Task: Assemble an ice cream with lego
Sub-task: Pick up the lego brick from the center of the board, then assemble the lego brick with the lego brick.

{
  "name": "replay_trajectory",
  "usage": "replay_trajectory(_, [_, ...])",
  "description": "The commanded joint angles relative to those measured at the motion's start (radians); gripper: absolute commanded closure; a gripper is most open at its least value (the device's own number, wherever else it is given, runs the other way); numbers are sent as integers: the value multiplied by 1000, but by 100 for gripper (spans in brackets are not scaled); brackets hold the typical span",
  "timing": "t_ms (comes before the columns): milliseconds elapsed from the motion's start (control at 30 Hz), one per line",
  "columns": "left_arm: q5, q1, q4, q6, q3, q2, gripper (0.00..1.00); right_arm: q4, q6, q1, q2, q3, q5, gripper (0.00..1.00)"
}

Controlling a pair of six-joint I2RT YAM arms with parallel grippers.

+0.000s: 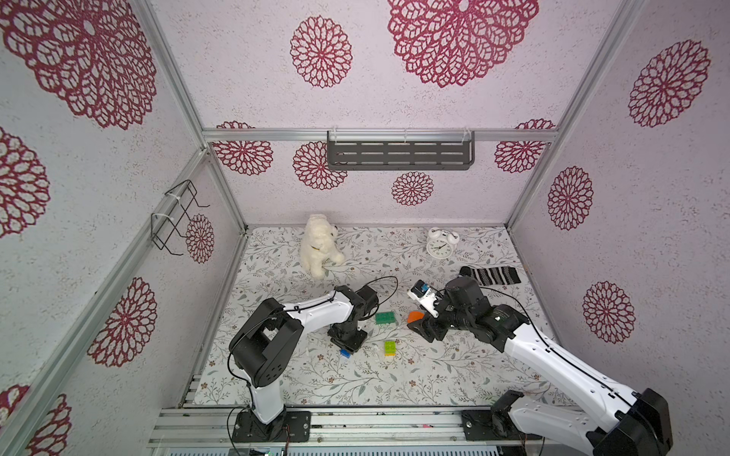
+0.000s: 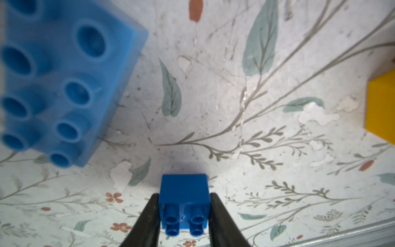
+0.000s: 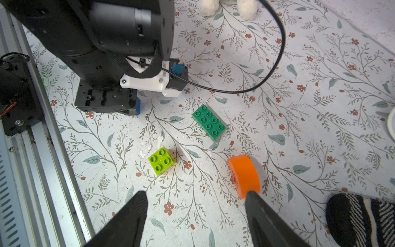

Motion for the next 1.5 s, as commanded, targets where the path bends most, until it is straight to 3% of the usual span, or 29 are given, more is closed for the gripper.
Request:
replay_trajectory(0, [-2, -9, 15, -3, -8, -27, 65, 20, 20, -5, -19, -14, 8, 24])
replay_trajectory(300, [-12, -16, 10, -9, -4, -8, 70, 19, 22, -5, -24, -15, 10, 24])
replay_trajectory(600, [-50, -43, -35, -13, 73, -79, 71, 31, 42, -7, -34, -19, 53, 24])
replay_trajectory(733, [-84, -69, -52, 28, 140, -116, 71, 38, 68, -31, -48, -22, 98, 24])
replay_trajectory(900, [-73, -72, -81, 91, 210, -131, 84, 40, 104, -77, -73, -27, 137, 24])
replay_trajectory(1267, [-88, -141, -130, 208, 308, -154, 78, 40, 184, -190, -118, -39, 263, 24])
replay_trajectory(1467, [-119, -207, -147, 307, 358, -116, 81, 41, 206, -250, -137, -55, 278, 24])
